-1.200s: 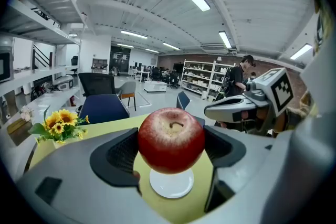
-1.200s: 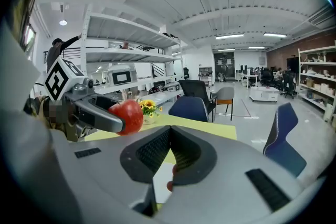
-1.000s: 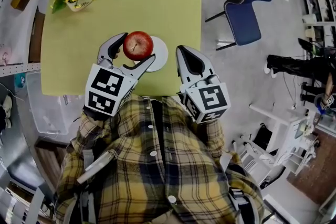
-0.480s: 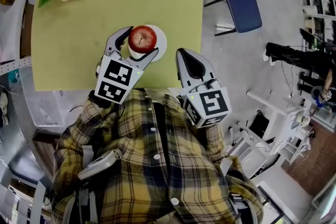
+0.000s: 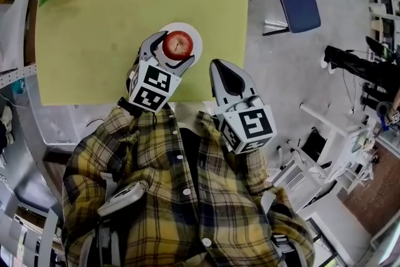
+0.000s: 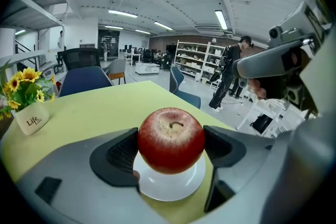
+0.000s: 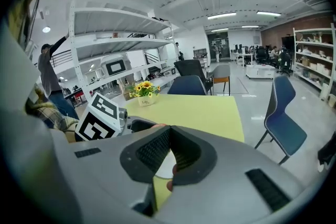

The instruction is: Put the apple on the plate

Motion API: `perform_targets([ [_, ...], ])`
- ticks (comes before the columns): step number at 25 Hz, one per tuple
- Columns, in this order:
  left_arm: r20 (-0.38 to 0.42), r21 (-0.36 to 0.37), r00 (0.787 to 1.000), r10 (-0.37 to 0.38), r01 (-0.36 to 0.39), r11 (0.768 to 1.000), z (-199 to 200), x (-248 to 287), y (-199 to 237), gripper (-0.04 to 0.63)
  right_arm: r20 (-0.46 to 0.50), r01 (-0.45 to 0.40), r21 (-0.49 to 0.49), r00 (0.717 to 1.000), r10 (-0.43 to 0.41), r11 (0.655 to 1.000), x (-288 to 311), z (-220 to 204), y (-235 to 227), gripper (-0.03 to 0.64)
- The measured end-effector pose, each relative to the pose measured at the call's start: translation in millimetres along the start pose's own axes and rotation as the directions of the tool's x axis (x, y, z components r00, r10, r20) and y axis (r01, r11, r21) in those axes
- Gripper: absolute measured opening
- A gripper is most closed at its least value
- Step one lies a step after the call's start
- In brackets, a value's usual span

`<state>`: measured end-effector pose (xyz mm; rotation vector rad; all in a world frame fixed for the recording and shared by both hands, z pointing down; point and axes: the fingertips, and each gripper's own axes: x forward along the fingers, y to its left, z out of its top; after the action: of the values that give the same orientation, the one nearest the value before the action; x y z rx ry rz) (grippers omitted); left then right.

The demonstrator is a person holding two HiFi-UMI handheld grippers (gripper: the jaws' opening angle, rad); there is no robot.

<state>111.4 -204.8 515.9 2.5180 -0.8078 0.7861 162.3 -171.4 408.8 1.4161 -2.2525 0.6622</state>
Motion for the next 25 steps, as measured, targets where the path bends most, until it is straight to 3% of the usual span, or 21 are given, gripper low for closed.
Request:
perform_targets([
  [11,-0.058,-0.014,0.998,0.013,-0.013,1.0,-29,28,2,0.399,-0.012,-0.033,0.022,0.999,0.033,0.999,6,-15,0,-0.003],
  [25,-0.056,-0.027,0.998,0.019,-0.021,0.999,-40,37,-5,0.4,-0.004,-0.046,0.041,0.999,0.046,0.998,1,-20,-9,-0.003],
])
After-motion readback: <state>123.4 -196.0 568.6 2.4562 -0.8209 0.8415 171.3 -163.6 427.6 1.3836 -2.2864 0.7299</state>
